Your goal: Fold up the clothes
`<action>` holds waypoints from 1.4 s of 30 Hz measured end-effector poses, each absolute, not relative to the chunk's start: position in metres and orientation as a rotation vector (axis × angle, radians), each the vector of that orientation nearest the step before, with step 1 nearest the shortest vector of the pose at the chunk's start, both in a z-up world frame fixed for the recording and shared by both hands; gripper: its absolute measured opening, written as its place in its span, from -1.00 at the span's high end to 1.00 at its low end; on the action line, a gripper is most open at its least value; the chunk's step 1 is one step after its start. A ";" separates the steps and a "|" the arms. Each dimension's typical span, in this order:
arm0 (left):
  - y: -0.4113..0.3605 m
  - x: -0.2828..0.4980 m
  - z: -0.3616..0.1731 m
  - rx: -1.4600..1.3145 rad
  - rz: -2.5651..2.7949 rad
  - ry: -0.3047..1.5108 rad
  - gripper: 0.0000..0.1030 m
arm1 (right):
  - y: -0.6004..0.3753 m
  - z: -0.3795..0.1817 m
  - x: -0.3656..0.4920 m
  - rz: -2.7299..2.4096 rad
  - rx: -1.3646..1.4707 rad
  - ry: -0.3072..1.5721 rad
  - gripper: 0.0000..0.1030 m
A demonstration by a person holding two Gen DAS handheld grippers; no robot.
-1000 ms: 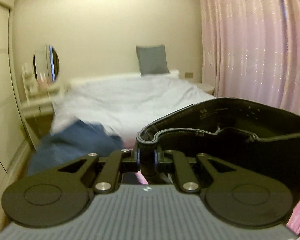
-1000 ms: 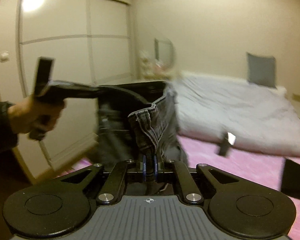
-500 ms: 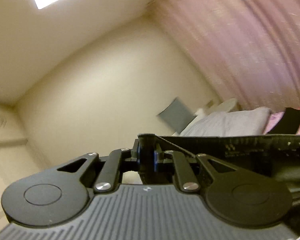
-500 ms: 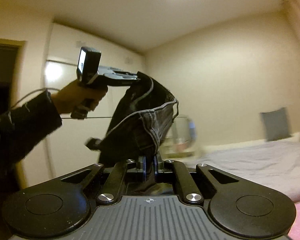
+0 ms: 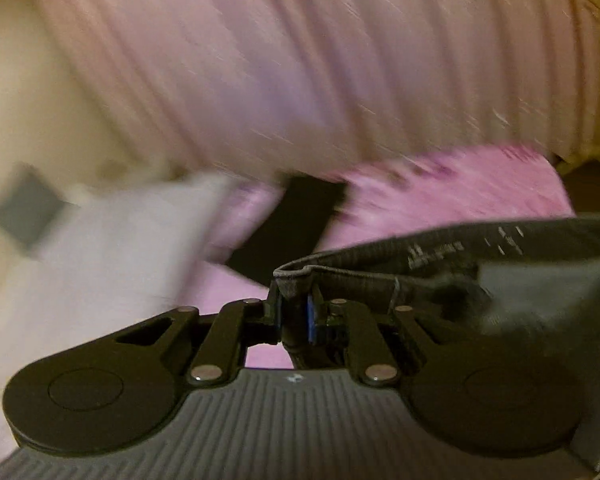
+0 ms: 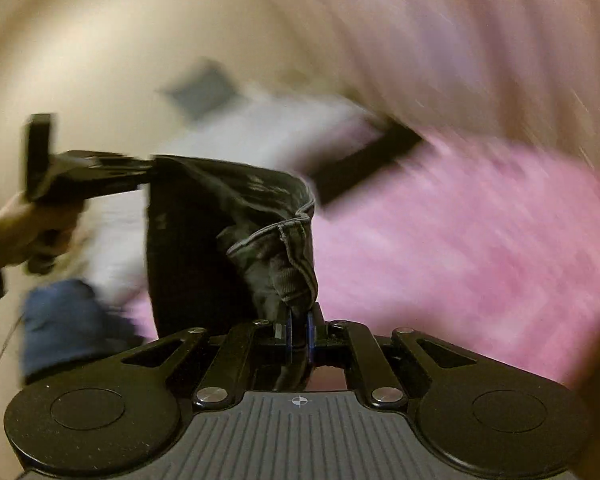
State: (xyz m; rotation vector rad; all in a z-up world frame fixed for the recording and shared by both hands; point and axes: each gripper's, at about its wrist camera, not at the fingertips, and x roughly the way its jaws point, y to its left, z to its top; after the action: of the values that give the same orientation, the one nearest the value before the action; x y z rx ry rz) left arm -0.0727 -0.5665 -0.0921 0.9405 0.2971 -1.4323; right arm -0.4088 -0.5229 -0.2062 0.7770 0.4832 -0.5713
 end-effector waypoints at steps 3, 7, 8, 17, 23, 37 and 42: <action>-0.645 -0.100 -0.174 0.988 -1.519 0.396 0.83 | -0.598 -0.260 -0.435 -0.614 0.900 0.577 0.91; -0.732 -0.126 -0.224 1.068 -1.606 0.432 0.85 | -0.659 -0.281 -0.463 -0.616 1.003 0.585 0.91; -0.747 -0.131 -0.228 1.085 -1.629 0.426 0.85 | -0.670 -0.281 -0.468 -0.625 1.026 0.576 0.91; -0.839 -0.143 -0.243 1.139 -1.724 0.434 0.81 | -0.729 -0.290 -0.505 -0.780 1.087 0.605 0.91; -0.846 -0.123 -0.273 1.088 -1.630 0.576 0.26 | -0.747 -0.321 -0.500 -0.845 1.145 0.692 0.04; -0.597 -0.065 -0.202 0.702 -1.323 0.730 0.14 | -0.693 -0.228 -0.403 -0.753 0.513 0.710 -0.41; -0.495 -0.059 -0.211 0.658 -1.123 0.808 -0.06 | -0.683 -0.248 -0.331 -0.529 0.448 0.839 -0.41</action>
State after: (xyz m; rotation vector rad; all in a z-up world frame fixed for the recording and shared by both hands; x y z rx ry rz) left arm -0.0595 -0.4946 -0.2105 0.6584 0.8078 -1.1230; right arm -0.3307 -0.6829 -0.2481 0.4479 0.8386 -0.5287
